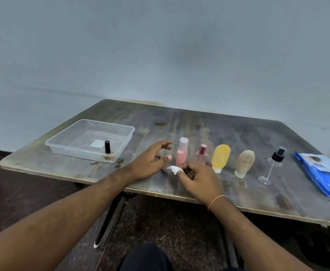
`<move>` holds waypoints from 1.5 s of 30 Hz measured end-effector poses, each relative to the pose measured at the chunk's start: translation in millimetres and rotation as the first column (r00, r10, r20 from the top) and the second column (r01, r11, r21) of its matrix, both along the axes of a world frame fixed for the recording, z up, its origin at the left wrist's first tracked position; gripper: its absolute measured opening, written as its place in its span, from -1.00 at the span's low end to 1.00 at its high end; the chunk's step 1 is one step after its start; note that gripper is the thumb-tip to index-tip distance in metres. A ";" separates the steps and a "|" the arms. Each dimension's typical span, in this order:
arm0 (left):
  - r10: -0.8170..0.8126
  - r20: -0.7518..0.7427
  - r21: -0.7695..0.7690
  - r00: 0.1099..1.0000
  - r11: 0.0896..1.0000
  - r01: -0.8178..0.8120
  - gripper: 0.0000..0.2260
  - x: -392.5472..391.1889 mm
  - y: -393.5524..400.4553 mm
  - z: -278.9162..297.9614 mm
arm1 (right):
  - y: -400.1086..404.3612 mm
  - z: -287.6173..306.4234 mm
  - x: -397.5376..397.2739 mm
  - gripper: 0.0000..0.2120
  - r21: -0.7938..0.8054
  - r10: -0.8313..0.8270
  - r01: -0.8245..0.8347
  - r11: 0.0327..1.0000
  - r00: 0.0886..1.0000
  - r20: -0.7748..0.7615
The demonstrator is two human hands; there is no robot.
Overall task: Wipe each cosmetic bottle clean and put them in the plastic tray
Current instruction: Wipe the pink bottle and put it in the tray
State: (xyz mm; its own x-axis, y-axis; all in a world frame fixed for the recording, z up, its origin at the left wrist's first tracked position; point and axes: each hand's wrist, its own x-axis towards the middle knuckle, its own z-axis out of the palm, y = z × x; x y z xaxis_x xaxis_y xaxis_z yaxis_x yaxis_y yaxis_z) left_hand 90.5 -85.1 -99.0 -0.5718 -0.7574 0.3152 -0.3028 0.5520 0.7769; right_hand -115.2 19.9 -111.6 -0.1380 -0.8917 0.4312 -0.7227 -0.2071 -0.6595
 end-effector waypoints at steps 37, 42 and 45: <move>-0.040 -0.070 -0.024 0.997 0.999 0.039 0.08 -36.0 -24.6 -17.9 | 3.9 -7.3 -28.0 -0.82 0.057 -0.023 -0.004 0.998 0.887 0.462; -0.113 -0.067 0.021 0.991 0.993 0.114 0.09 -32.0 -13.0 -14.7 | 5.5 -5.7 -25.9 -0.73 0.099 0.042 -0.094 0.991 0.901 0.433; -0.162 -0.043 0.057 0.986 0.985 0.164 0.10 -31.3 -8.9 -16.2 | 8.5 -2.8 -26.4 -0.61 0.095 0.075 -0.126 0.988 0.904 0.421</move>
State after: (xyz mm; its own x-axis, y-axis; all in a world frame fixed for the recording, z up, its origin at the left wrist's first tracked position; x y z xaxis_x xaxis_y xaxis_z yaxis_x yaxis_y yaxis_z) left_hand 59.2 -94.0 -115.2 -0.6778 -0.6730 0.2960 -0.1822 0.5438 0.8192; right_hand -141.6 28.3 -114.4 -0.1892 -0.9505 0.2465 -0.3573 -0.1671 -0.9189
